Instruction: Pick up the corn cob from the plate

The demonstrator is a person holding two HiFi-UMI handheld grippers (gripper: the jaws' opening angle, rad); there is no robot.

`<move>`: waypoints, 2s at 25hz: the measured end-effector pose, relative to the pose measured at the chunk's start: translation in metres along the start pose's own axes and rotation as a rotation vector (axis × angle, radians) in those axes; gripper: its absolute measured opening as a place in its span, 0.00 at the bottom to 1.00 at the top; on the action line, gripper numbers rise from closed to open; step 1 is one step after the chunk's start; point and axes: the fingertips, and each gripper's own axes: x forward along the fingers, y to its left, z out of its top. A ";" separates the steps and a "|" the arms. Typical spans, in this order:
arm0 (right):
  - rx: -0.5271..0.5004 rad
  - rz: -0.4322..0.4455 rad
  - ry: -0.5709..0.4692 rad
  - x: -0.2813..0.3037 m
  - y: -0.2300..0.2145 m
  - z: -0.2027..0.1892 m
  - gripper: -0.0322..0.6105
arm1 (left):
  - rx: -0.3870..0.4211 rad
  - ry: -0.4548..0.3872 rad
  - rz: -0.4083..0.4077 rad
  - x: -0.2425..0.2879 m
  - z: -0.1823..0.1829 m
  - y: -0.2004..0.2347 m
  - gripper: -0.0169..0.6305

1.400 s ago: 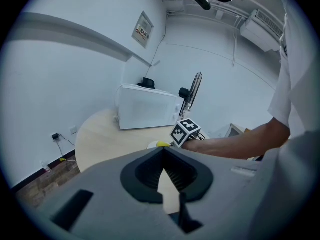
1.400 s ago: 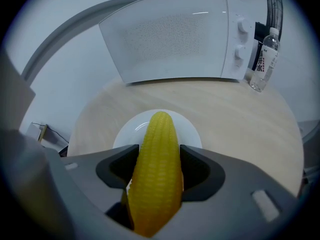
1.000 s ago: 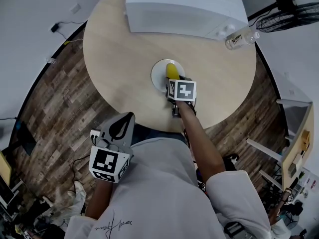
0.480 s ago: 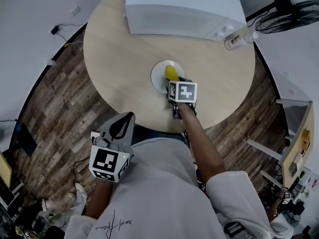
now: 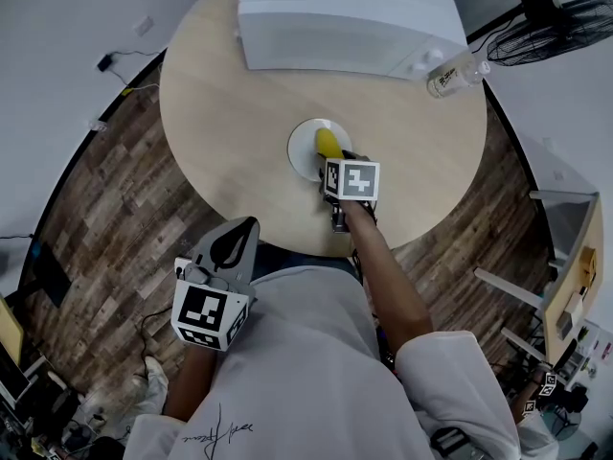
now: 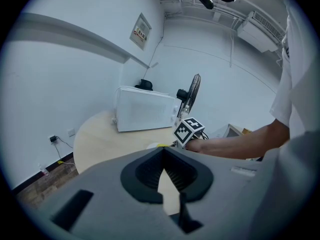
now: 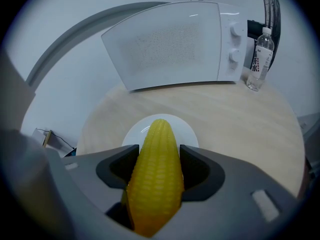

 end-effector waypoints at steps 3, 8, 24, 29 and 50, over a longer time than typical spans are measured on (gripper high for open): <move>0.005 0.005 -0.006 -0.002 0.000 0.001 0.47 | 0.001 -0.001 -0.002 0.000 0.000 0.000 0.01; 0.011 0.015 -0.014 -0.005 0.001 0.001 0.47 | 0.001 -0.003 -0.007 0.001 0.000 -0.001 0.01; 0.034 0.050 -0.073 -0.026 0.005 0.007 0.47 | 0.004 -0.012 -0.019 -0.002 0.001 -0.002 0.01; 0.043 0.057 -0.097 -0.035 0.004 0.012 0.47 | 0.003 -0.014 -0.025 0.000 0.002 -0.002 0.01; 0.052 0.092 -0.170 -0.075 0.005 0.018 0.47 | 0.014 -0.038 -0.050 0.001 0.015 0.002 0.01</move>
